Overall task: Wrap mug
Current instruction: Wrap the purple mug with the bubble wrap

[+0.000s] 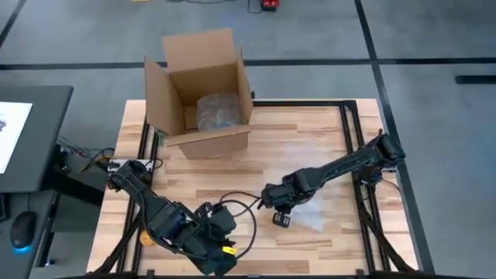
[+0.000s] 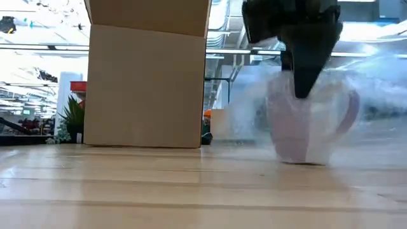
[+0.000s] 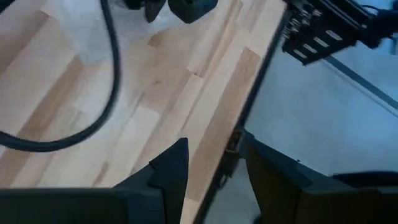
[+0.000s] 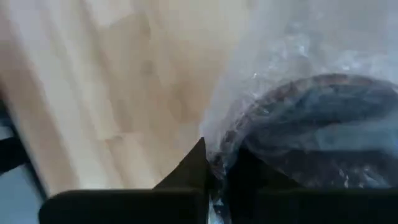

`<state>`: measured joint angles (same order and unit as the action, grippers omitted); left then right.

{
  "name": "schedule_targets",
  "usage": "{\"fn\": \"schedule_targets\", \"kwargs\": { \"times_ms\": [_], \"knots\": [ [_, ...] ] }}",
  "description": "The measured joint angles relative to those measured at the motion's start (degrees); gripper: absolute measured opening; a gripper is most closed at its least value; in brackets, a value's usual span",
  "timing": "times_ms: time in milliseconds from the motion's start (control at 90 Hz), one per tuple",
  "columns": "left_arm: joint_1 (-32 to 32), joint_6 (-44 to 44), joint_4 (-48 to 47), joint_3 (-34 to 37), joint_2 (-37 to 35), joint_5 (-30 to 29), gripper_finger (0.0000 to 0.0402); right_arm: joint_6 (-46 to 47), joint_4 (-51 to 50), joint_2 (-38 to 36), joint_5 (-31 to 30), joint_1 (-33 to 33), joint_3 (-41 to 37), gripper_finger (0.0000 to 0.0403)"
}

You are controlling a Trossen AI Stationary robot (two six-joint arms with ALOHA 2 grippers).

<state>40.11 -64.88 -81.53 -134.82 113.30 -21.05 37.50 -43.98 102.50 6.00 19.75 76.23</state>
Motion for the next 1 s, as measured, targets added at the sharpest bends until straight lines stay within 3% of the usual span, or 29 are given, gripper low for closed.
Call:
{"fn": "schedule_targets", "kwargs": {
  "times_ms": [167,411,689,1000],
  "knots": [
    [1.8,1.6,-0.1,0.0,-2.7,0.0,0.0139,-1.3,4.4,0.1,3.7,3.0,1.6,0.0007],
    [4.9,3.6,-0.9,0.0,-3.6,-1.1,0.0139,-1.5,4.2,0.1,3.1,8.2,3.3,0.0005],
    [6.1,5.3,-3.2,0.0,-3.5,-4.0,0.0139,4.3,1.8,0.1,-4.6,11.6,5.0,0.0005],
    [6.7,5.3,-3.1,0.0,-3.5,-4.5,0.0139,2.8,-5.7,0.1,-10.3,9.9,7.6,0.0003]
  ]
}}
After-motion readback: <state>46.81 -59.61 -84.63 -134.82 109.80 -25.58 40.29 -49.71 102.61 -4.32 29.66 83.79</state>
